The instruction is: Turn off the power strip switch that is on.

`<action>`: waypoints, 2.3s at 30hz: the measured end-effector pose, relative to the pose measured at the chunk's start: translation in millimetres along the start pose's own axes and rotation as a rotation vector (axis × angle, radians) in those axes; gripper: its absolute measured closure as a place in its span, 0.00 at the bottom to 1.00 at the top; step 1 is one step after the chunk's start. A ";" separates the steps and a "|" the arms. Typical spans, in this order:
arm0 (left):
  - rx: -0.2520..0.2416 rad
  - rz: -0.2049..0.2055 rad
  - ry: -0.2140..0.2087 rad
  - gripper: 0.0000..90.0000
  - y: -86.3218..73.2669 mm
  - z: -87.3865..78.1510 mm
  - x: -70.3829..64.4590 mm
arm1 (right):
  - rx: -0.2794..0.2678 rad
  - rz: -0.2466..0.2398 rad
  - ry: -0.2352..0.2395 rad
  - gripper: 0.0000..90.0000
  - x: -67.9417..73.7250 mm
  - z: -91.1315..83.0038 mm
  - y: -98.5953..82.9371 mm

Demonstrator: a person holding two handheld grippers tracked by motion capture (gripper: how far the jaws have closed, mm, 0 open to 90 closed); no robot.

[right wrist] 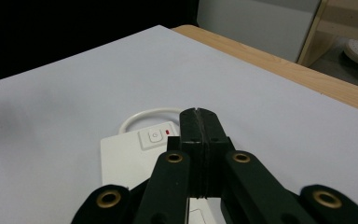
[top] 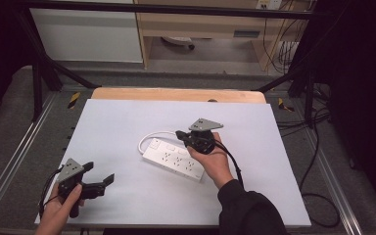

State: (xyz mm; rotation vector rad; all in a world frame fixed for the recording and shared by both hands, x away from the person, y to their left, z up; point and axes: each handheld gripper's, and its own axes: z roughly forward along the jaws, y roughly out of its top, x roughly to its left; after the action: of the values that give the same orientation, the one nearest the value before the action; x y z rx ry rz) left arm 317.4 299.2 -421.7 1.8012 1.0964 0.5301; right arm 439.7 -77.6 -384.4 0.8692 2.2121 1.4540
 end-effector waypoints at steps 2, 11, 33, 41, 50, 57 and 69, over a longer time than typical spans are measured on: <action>0.000 0.001 0.000 0.08 0.1 -0.1 0.0 | 0.002 -0.003 0.004 1.00 0.5 1.7 0.0; 0.000 0.001 -0.002 0.08 0.0 -0.1 0.0 | 0.019 -0.006 0.014 1.00 2.9 9.5 -1.4; 0.001 0.005 -0.002 0.08 0.1 0.0 0.0 | 0.065 -0.019 0.034 1.00 8.5 25.5 -5.1; 0.002 0.007 -0.002 0.08 0.0 0.2 -0.1 | 0.086 -0.024 0.032 1.00 7.8 31.5 -8.1; 0.002 0.009 -0.002 0.08 0.0 0.3 0.0 | 0.114 -0.025 0.032 1.00 6.8 39.1 -12.3; 0.001 0.009 -0.004 0.08 0.0 0.5 -0.2 | 0.142 -0.035 0.035 1.00 8.3 45.1 -16.0; 0.004 0.012 -0.007 0.08 -0.2 0.6 -0.4 | 0.164 -0.035 0.035 1.00 7.3 49.9 -19.4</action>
State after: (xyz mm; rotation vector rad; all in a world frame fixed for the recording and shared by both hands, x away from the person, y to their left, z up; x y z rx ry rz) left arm 317.6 298.6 -422.1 1.8128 1.0830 0.5285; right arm 458.0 -43.6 -422.2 0.8577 2.3866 1.2957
